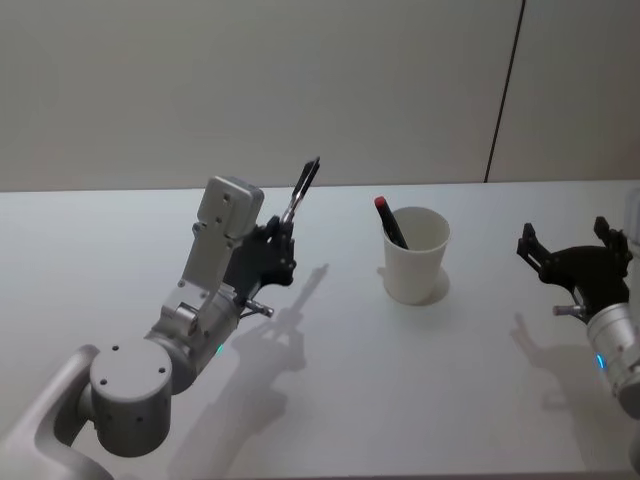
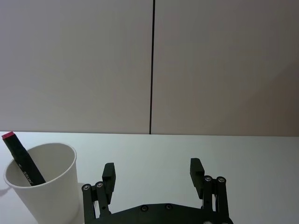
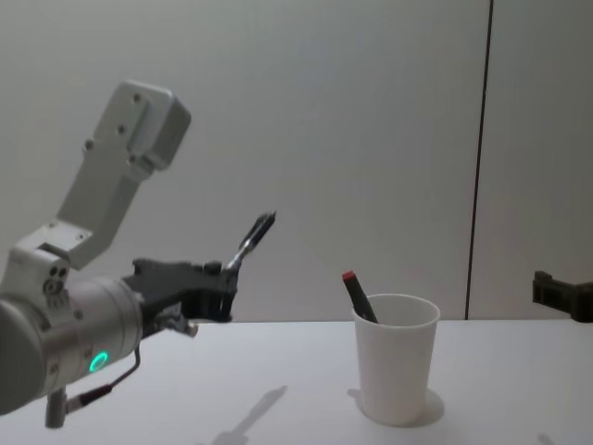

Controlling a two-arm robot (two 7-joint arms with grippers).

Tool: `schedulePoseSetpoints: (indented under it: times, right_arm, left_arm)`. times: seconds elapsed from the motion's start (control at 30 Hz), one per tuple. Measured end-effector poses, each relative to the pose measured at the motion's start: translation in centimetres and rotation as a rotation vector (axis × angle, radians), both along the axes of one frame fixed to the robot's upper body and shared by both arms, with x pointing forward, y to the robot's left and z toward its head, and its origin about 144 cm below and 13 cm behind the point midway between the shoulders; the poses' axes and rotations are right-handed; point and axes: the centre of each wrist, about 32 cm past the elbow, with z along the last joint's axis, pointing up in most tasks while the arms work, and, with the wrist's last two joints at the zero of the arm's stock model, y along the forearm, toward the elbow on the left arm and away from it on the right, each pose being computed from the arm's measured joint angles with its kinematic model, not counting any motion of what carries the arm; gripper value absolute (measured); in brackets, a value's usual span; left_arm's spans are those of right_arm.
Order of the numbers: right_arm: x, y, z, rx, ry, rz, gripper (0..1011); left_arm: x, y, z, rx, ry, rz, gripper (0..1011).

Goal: Place the pen into the pen holder.

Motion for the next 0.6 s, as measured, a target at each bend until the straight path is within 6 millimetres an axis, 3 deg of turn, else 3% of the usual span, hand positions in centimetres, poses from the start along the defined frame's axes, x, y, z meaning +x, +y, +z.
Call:
schedulePoseSetpoints:
  times: [0.6]
  right_arm:
    - [0.0,0.0,0.0,0.0,0.0,0.0,1002]
  left_arm:
    - [1.4,-0.1,0.1,-0.04,-0.244,-0.21,133]
